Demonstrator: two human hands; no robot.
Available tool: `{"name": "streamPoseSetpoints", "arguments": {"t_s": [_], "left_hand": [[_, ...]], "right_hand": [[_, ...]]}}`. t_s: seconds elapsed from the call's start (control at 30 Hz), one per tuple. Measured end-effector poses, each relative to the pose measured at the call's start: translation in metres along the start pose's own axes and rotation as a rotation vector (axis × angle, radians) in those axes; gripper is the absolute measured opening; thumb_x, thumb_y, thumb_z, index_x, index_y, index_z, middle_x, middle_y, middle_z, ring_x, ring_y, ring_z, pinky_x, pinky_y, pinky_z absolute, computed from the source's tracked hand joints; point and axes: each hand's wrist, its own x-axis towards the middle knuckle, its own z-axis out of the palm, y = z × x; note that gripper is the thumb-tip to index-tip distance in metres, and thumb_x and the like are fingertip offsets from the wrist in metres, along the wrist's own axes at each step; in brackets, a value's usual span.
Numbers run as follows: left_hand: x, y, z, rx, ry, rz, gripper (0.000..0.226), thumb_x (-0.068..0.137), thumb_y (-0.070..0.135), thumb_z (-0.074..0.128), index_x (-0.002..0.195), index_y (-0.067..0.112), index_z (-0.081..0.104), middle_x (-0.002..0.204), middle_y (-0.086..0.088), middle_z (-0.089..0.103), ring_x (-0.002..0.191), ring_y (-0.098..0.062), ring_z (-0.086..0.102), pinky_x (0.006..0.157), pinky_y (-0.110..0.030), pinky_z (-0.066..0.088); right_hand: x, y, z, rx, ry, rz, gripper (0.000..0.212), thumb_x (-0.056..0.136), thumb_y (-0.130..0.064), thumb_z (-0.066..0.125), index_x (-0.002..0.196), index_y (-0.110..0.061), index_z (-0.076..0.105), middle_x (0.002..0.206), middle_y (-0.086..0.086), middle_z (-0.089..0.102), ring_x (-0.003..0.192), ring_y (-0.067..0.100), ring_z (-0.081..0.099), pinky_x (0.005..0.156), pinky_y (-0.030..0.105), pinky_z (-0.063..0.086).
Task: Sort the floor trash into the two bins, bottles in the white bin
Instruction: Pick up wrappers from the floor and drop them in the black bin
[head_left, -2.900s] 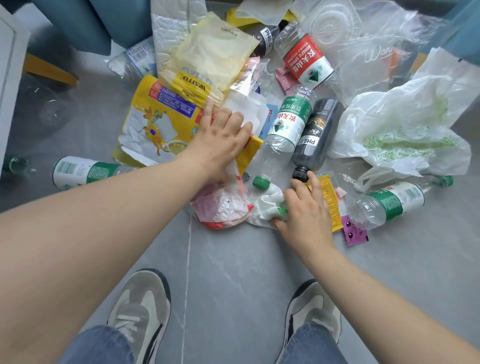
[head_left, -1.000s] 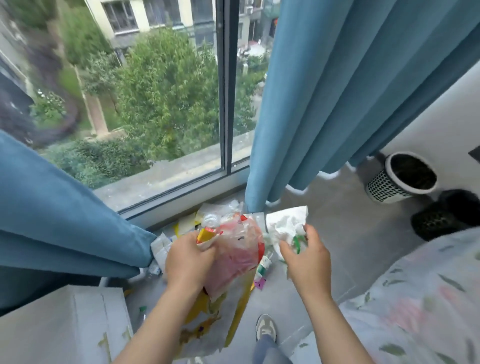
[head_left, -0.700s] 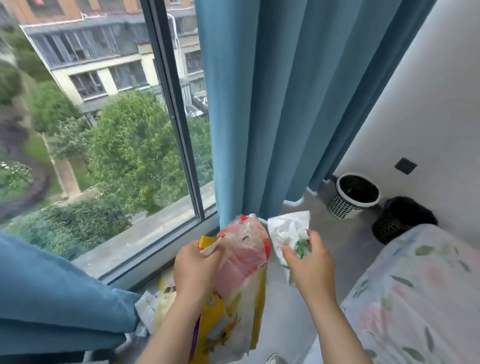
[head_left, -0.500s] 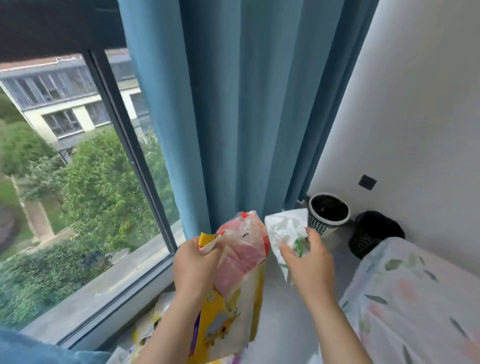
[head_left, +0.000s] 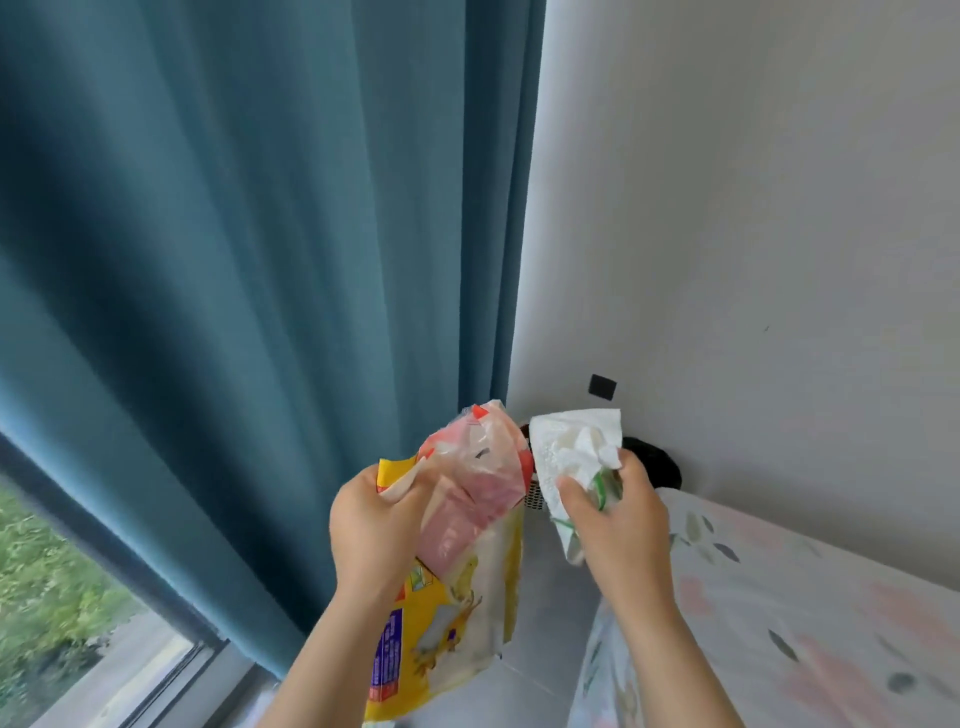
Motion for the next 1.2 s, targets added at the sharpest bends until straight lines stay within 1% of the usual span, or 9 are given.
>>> {"name": "streamPoseSetpoints", "arguments": {"t_s": [0.07, 0.23, 0.37, 0.47, 0.63, 0.83, 0.97, 1.07, 1.2], "left_hand": [[0.010, 0.005, 0.021, -0.004, -0.033, -0.011, 0.052, 0.083, 0.031, 0.070, 0.053, 0.016, 0.030, 0.047, 0.000, 0.034, 0.046, -0.014, 0.030, 0.043, -0.025, 0.028], [0.045, 0.011, 0.076, 0.016, -0.125, -0.037, 0.050, 0.084, 0.030, 0.068, 0.055, 0.016, 0.030, 0.049, 0.000, 0.035, 0.049, -0.015, 0.030, 0.045, -0.028, 0.026], [0.085, 0.022, 0.121, 0.008, -0.208, -0.036, 0.046, 0.085, 0.030, 0.067, 0.056, 0.015, 0.035, 0.051, -0.003, 0.040, 0.050, -0.017, 0.036, 0.047, -0.028, 0.030], [0.121, 0.035, 0.148, 0.026, -0.249, -0.009, 0.044, 0.086, 0.029, 0.066, 0.055, 0.014, 0.038, 0.053, -0.003, 0.043, 0.051, -0.017, 0.040, 0.048, -0.027, 0.032], [0.172, 0.057, 0.196, 0.079, -0.334, 0.038, 0.036, 0.087, 0.033, 0.063, 0.060, 0.018, 0.046, 0.059, -0.002, 0.053, 0.056, -0.016, 0.050, 0.048, -0.022, 0.035], [0.200, 0.064, 0.251, 0.112, -0.448, 0.033, 0.023, 0.088, 0.033, 0.063, 0.070, 0.022, 0.053, 0.071, 0.001, 0.060, 0.067, -0.015, 0.057, 0.050, -0.022, 0.037], [0.225, 0.062, 0.296, 0.147, -0.486, 0.024, 0.023, 0.086, 0.034, 0.065, 0.071, 0.020, 0.055, 0.072, -0.002, 0.062, 0.071, -0.023, 0.061, 0.054, -0.024, 0.041], [0.242, 0.068, 0.333, 0.170, -0.493, 0.042, 0.023, 0.084, 0.031, 0.067, 0.074, 0.013, 0.059, 0.070, -0.004, 0.062, 0.067, -0.023, 0.060, 0.053, -0.025, 0.042], [0.262, 0.085, 0.387, 0.216, -0.508, 0.107, 0.028, 0.083, 0.025, 0.069, 0.070, 0.004, 0.056, 0.061, -0.005, 0.055, 0.055, -0.020, 0.048, 0.048, -0.024, 0.032]], "right_hand": [[0.015, 0.008, -0.008, 0.006, 0.042, 0.023, 0.046, 0.083, -0.029, 0.069, 0.125, -0.022, 0.052, 0.101, -0.009, 0.064, 0.092, 0.015, 0.063, 0.079, 0.036, 0.054], [0.058, 0.025, -0.018, -0.010, 0.111, 0.072, 0.042, 0.084, -0.025, 0.069, 0.122, -0.022, 0.052, 0.096, -0.009, 0.062, 0.088, 0.015, 0.061, 0.068, 0.025, 0.044], [0.103, 0.031, -0.015, -0.029, 0.147, 0.092, 0.035, 0.085, -0.023, 0.068, 0.116, -0.024, 0.053, 0.091, -0.016, 0.062, 0.082, 0.006, 0.061, 0.063, 0.020, 0.043], [0.139, 0.029, -0.013, -0.032, 0.146, 0.123, 0.029, 0.085, -0.021, 0.068, 0.111, -0.025, 0.053, 0.088, -0.014, 0.063, 0.078, 0.002, 0.061, 0.057, 0.013, 0.043], [0.186, 0.033, -0.014, -0.062, 0.234, 0.190, 0.028, 0.085, -0.023, 0.068, 0.110, -0.019, 0.056, 0.082, -0.005, 0.063, 0.074, 0.013, 0.060, 0.062, 0.025, 0.044], [0.228, 0.050, -0.024, -0.107, 0.280, 0.239, 0.021, 0.085, -0.020, 0.066, 0.104, -0.020, 0.057, 0.082, -0.006, 0.064, 0.074, 0.010, 0.060, 0.057, 0.021, 0.040], [0.263, 0.069, -0.032, -0.109, 0.295, 0.277, 0.015, 0.085, -0.017, 0.064, 0.098, -0.019, 0.058, 0.079, -0.002, 0.064, 0.072, 0.014, 0.060, 0.056, 0.024, 0.042], [0.298, 0.087, -0.040, -0.130, 0.303, 0.304, 0.012, 0.085, -0.018, 0.064, 0.094, -0.018, 0.057, 0.075, 0.000, 0.062, 0.069, 0.017, 0.058, 0.056, 0.028, 0.044], [0.349, 0.112, -0.056, -0.138, 0.325, 0.320, 0.012, 0.085, -0.019, 0.063, 0.092, -0.018, 0.054, 0.071, -0.001, 0.059, 0.066, 0.016, 0.056, 0.056, 0.029, 0.043]]}}
